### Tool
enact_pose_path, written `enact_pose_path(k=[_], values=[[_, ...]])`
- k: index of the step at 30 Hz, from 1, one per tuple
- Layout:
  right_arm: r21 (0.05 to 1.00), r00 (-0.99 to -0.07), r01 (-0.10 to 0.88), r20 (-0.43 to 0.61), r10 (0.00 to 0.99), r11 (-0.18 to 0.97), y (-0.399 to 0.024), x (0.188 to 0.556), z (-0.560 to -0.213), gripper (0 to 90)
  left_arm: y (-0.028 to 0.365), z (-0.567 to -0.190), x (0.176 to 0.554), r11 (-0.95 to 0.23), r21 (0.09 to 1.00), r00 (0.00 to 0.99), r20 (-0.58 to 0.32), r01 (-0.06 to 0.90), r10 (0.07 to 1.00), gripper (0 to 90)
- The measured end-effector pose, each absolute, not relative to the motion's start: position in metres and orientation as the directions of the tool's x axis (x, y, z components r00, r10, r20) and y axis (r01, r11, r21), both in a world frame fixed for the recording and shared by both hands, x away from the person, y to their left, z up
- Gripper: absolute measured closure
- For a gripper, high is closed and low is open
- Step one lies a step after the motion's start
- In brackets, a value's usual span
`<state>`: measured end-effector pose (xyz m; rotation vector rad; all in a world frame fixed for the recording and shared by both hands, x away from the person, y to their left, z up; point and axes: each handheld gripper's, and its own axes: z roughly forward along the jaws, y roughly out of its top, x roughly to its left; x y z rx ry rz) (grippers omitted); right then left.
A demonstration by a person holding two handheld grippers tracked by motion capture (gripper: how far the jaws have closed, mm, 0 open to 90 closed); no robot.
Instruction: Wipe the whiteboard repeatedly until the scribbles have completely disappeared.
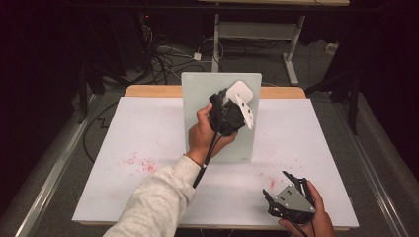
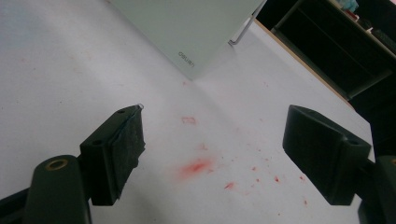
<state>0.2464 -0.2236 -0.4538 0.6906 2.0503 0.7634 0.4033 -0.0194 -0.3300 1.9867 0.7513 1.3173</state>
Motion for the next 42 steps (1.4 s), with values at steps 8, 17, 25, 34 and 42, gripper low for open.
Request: enact_pose_path(k=[8, 17, 25, 34, 42], values=[[0.715, -0.514, 0.194, -0.509, 0.69, 0.671, -0.223, 0.247, -0.454, 21.0, -0.043, -0.343, 0.399, -0.719, 0.69, 0.359, 0.652, 0.087, 0.668, 28.6], [0.72, -0.511, 0.197, -0.504, 0.696, 0.666, -0.224, 0.246, -0.454, 21.0, -0.06, -0.365, 0.389, -0.754, 0.651, 0.404, 0.67, 0.082, 0.622, 28.6], [0.719, -0.512, 0.198, -0.504, 0.695, 0.667, -0.224, 0.246, -0.454, 21.0, -0.044, -0.343, 0.398, -0.709, 0.699, 0.376, 0.635, 0.094, 0.675, 28.6], [0.715, -0.513, 0.192, -0.511, 0.69, 0.672, -0.223, 0.246, -0.454, 21.0, -0.052, -0.34, 0.399, -0.722, 0.684, 0.372, 0.647, 0.102, 0.666, 28.6], [0.719, -0.51, 0.197, -0.505, 0.696, 0.666, -0.223, 0.246, -0.453, 21.0, -0.059, -0.364, 0.389, -0.783, 0.616, 0.394, 0.701, 0.086, 0.594, 28.6]])
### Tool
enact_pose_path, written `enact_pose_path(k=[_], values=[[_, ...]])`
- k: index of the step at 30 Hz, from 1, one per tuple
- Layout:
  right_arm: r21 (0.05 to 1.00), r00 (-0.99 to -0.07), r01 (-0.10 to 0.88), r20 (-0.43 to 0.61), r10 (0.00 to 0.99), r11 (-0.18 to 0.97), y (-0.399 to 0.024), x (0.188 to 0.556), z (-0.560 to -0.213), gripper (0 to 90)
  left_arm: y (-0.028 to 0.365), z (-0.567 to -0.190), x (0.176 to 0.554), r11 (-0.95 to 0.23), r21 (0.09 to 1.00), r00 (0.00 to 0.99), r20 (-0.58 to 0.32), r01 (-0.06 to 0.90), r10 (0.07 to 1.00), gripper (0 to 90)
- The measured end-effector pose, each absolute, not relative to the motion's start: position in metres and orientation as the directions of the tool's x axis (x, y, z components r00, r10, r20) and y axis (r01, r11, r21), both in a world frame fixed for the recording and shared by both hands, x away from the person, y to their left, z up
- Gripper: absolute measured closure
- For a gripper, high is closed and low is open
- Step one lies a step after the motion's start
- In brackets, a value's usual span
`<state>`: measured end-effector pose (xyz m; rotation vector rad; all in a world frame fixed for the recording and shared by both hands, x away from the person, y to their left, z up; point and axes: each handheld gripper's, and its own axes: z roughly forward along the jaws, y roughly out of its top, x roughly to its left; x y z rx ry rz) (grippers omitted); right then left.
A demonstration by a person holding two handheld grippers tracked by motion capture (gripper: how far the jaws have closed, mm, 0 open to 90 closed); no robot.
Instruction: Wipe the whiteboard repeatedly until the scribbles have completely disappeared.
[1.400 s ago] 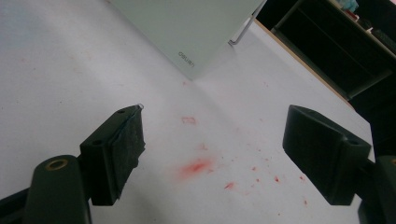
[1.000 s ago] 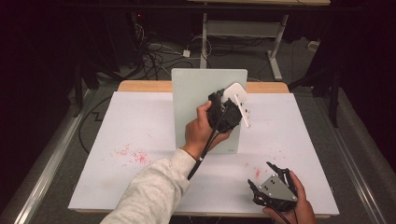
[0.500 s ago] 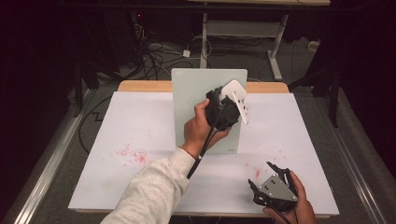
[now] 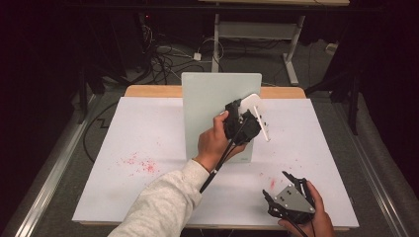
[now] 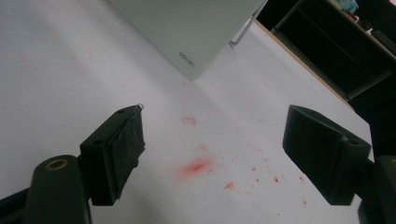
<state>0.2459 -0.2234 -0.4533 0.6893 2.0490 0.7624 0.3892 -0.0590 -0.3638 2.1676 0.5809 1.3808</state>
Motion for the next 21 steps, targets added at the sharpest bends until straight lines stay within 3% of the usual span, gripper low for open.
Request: enact_pose_path(k=[14, 18, 21], values=[[0.72, -0.509, 0.196, -0.505, 0.697, 0.666, -0.223, 0.246, -0.453, 21.0, -0.023, -0.343, 0.396, -0.699, 0.702, 0.385, 0.611, 0.141, 0.691, 28.6], [0.722, -0.504, 0.193, -0.508, 0.698, 0.664, -0.224, 0.245, -0.452, 21.0, -0.005, -0.349, 0.395, -0.69, 0.706, 0.379, 0.602, 0.158, 0.703, 28.6], [0.724, -0.505, 0.193, -0.505, 0.7, 0.662, -0.225, 0.246, -0.451, 21.0, 0.003, -0.366, 0.389, -0.728, 0.669, 0.355, 0.65, 0.151, 0.672, 28.6]])
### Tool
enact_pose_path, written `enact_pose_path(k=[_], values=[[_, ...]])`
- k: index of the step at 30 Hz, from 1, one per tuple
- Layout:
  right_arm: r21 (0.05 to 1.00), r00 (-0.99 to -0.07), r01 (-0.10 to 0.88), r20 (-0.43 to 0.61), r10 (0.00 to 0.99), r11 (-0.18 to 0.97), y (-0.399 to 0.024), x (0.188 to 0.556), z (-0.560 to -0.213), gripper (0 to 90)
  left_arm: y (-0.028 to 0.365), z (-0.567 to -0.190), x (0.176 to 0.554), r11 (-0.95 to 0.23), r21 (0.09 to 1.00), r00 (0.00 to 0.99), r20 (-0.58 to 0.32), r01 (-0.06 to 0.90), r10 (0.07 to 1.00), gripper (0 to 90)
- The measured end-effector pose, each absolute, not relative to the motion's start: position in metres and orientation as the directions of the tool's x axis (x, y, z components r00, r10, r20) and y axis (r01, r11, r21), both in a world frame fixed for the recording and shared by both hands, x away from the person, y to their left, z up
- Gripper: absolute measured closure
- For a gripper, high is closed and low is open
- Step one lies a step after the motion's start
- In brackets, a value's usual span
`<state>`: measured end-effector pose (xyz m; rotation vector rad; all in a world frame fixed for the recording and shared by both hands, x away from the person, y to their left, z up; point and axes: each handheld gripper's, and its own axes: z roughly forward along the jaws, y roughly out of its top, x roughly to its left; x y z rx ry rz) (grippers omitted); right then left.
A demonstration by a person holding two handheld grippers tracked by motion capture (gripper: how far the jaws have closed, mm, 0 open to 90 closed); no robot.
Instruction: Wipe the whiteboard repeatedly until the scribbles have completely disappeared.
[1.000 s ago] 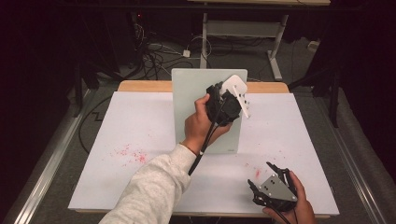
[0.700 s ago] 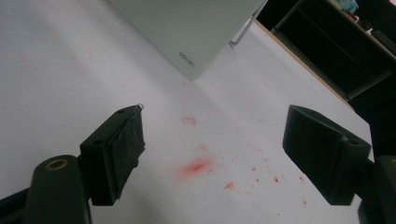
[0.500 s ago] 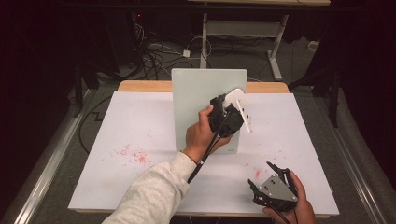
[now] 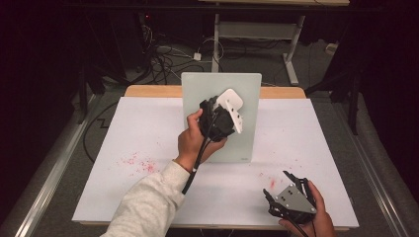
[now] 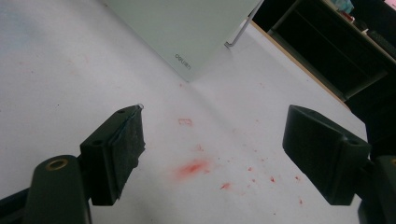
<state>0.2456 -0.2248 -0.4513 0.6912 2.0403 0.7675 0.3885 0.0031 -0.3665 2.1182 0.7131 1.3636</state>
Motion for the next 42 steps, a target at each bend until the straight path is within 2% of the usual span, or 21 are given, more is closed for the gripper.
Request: enact_pose_path(k=[3, 7, 13, 20, 24, 31, 42], values=[[0.721, -0.507, 0.187, -0.511, 0.694, 0.667, -0.223, 0.245, -0.451, 21.0, 0.009, -0.384, 0.382, -0.763, 0.632, 0.343, 0.693, 0.134, 0.634, 28.6], [0.721, -0.511, 0.187, -0.509, 0.692, 0.668, -0.223, 0.245, -0.452, 21.0, 0.014, -0.402, 0.376, -0.771, 0.622, 0.34, 0.701, 0.14, 0.627, 28.6], [0.718, -0.512, 0.19, -0.51, 0.691, 0.67, -0.221, 0.245, -0.453, 21.0, 0.028, -0.4, 0.371, -0.71, 0.685, 0.395, 0.614, 0.165, 0.684, 28.6], [0.722, -0.507, 0.192, -0.507, 0.697, 0.665, -0.222, 0.245, -0.452, 21.0, 0.042, -0.383, 0.354, -0.7, 0.701, 0.439, 0.592, 0.134, 0.676, 28.6], [0.725, -0.504, 0.191, -0.506, 0.7, 0.662, -0.222, 0.244, -0.451, 21.0, 0.056, -0.377, 0.348, -0.67, 0.726, 0.486, 0.536, 0.151, 0.69, 28.6], [0.732, -0.497, 0.188, -0.504, 0.706, 0.655, -0.224, 0.245, -0.449, 21.1, 0.073, -0.379, 0.335, -0.664, 0.731, 0.57, 0.484, 0.153, 0.664, 28.6], [0.727, -0.496, 0.192, -0.508, 0.704, 0.659, -0.223, 0.245, -0.45, 21.2, 0.1, -0.388, 0.315, -0.666, 0.73, 0.621, 0.453, 0.154, 0.64, 28.6]])
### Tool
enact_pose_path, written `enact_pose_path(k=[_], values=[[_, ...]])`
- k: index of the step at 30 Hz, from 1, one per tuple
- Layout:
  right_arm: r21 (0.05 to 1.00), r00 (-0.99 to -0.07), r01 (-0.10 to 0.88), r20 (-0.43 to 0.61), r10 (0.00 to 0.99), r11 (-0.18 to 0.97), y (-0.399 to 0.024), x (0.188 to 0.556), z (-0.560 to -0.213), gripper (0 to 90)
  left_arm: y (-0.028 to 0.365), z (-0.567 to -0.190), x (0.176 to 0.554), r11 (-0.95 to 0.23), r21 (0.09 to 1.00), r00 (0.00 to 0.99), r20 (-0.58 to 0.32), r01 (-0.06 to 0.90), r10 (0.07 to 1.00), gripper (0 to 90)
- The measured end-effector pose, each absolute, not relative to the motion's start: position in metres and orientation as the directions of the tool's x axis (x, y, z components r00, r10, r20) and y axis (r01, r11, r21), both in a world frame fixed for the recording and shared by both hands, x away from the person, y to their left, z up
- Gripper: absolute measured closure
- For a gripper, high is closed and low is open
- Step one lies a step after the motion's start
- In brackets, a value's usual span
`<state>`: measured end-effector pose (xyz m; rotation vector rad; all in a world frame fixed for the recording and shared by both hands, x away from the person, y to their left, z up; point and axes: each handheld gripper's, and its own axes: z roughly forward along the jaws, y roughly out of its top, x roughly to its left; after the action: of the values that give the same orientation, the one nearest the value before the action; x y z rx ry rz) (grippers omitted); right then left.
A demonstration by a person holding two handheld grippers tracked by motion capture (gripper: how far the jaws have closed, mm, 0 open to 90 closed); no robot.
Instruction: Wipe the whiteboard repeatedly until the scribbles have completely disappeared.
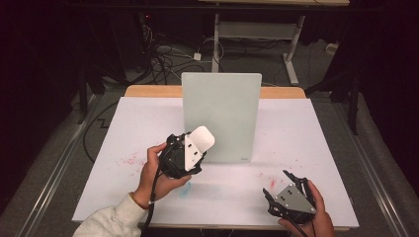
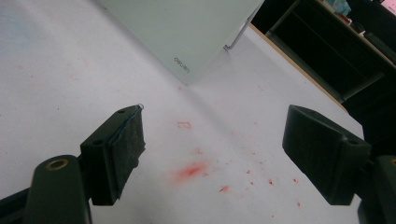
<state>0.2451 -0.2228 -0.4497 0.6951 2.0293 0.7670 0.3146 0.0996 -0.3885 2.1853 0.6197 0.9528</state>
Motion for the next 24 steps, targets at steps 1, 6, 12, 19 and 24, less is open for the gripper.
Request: enact_pose_path(k=[1, 6, 12, 19, 24], values=[[0.727, -0.495, 0.192, -0.508, 0.704, 0.66, -0.223, 0.245, -0.45, 21.1, 0.101, -0.389, 0.313, -0.666, 0.73, 0.623, 0.452, 0.152, 0.638, 28.6], [0.736, -0.491, 0.179, -0.508, 0.708, 0.653, -0.223, 0.244, -0.449, 21.8, 0.111, -0.389, 0.306, -0.677, 0.723, 0.648, 0.453, 0.136, 0.613, 28.6], [0.743, -0.487, 0.169, -0.508, 0.71, 0.647, -0.224, 0.243, -0.447, 21.8, 0.119, -0.396, 0.301, -0.706, 0.694, 0.686, 0.446, 0.141, 0.575, 28.6], [0.749, -0.485, 0.169, -0.503, 0.715, 0.641, -0.225, 0.243, -0.445, 21.8, 0.122, -0.406, 0.298, -0.751, 0.644, 0.75, 0.424, 0.145, 0.508, 28.6], [0.744, -0.489, 0.171, -0.505, 0.711, 0.646, -0.225, 0.243, -0.446, 21.8, 0.12, -0.412, 0.296, -0.783, 0.609, 0.812, 0.39, 0.126, 0.434, 28.6]])
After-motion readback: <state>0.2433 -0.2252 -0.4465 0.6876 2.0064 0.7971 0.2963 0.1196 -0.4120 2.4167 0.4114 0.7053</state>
